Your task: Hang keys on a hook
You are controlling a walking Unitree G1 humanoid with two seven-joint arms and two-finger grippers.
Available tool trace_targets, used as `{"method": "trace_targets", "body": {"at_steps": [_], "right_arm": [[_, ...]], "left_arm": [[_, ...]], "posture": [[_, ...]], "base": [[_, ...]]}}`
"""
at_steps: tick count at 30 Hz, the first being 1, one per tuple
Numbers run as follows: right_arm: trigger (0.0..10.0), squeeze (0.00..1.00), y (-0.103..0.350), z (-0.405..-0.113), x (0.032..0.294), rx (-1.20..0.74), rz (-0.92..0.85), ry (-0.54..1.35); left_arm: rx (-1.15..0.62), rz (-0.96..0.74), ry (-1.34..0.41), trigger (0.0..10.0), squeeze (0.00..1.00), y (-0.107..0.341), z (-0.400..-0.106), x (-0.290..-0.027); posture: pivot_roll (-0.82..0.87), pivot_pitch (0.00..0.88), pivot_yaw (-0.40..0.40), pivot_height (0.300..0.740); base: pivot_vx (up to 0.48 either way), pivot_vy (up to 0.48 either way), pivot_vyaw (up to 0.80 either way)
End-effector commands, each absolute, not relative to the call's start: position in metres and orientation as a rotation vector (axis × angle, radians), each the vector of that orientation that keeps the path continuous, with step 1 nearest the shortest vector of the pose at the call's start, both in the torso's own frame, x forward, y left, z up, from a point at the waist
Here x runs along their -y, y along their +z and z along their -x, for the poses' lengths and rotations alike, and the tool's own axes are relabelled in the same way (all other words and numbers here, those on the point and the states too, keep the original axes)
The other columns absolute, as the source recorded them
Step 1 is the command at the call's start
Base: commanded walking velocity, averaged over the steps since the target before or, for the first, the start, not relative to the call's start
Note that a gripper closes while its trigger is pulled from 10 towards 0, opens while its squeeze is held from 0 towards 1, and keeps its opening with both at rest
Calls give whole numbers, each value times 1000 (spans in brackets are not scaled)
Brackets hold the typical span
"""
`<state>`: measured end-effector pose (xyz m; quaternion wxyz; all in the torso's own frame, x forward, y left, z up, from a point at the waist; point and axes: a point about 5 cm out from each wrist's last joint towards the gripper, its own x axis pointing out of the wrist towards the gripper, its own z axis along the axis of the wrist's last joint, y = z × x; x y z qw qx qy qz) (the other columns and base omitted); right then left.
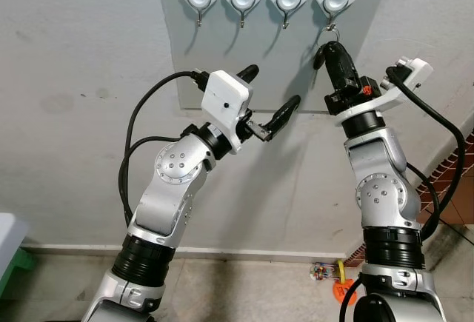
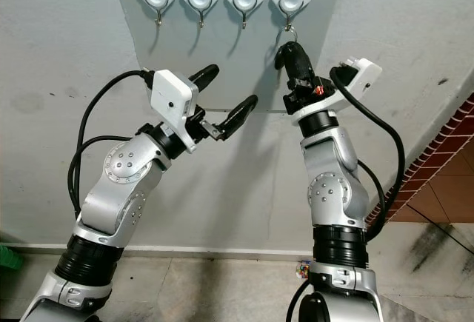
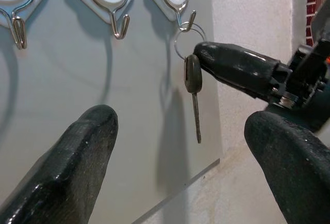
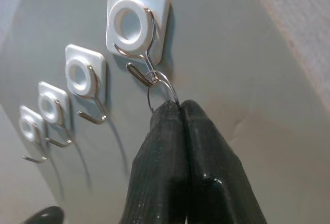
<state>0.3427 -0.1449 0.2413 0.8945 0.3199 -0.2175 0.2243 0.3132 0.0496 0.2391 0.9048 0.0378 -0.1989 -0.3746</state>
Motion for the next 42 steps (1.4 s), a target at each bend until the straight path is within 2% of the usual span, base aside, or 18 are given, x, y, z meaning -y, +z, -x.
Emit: {"method": "trace_targets", "body": {"at_steps": [1, 13, 19, 23, 28, 31, 32, 35, 37, 39, 42], "right_arm": [[10000, 1000, 220, -342, 148, 369, -698, 426], [10000, 1000, 181, -324, 152, 273, -690, 343], [10000, 1000, 158, -313, 152, 226, -576, 299], [10000, 1000, 121, -301, 154, 135, -473, 240], [10000, 1000, 107, -299, 157, 104, -427, 176], [10000, 1000, 95, -299, 159, 71, -385, 142], [10000, 0, 85, -298, 160, 42, -379, 133], [10000, 0, 48, -289, 167, -88, -299, 129], [10000, 0, 33, -284, 170, -153, -276, 114], [10000, 0, 11, -272, 177, -250, -219, 97], [10000, 0, -3, -264, 180, -324, -172, 85]], "left_arm": [[420, -74, -763, 10000, 0, 243, -313, -52], [373, 0, -687, 10000, 0, 234, -318, -59], [308, 57, -576, 10000, 0, 216, -326, -70], [210, -22, -433, 10000, 0, 175, -330, -90], [144, 42, -337, 10000, 0, 153, -330, -105], [47, 91, -258, 10000, 0, 122, -329, -118], [-5, 85, -229, 10000, 0, 104, -328, -124], [-152, 104, -204, 10000, 0, 57, -314, -138], [-204, 113, -210, 10000, 0, 42, -307, -141], [-291, 11, -219, 10000, 0, 20, -294, -143], [-364, 39, -203, 10000, 0, 5, -286, -146]], "posture": [[16, 77, 24, 740], [18, 75, 14, 740], [12, 73, 13, 740], [2, 56, 17, 740], [3, 47, 16, 740], [8, 29, 12, 740], [8, 24, 11, 740], [14, 14, 5, 740], [12, 9, 3, 740], [13, 3, 1, 740], [14, 0, 2, 740]], "base": [[0, 0, 0], [0, 0, 0], [0, 0, 0], [0, 0, 0], [0, 0, 0], [0, 0, 0], [0, 0, 0], [0, 0, 0], [0, 0, 0], [0, 0, 0], [0, 0, 0]]}}
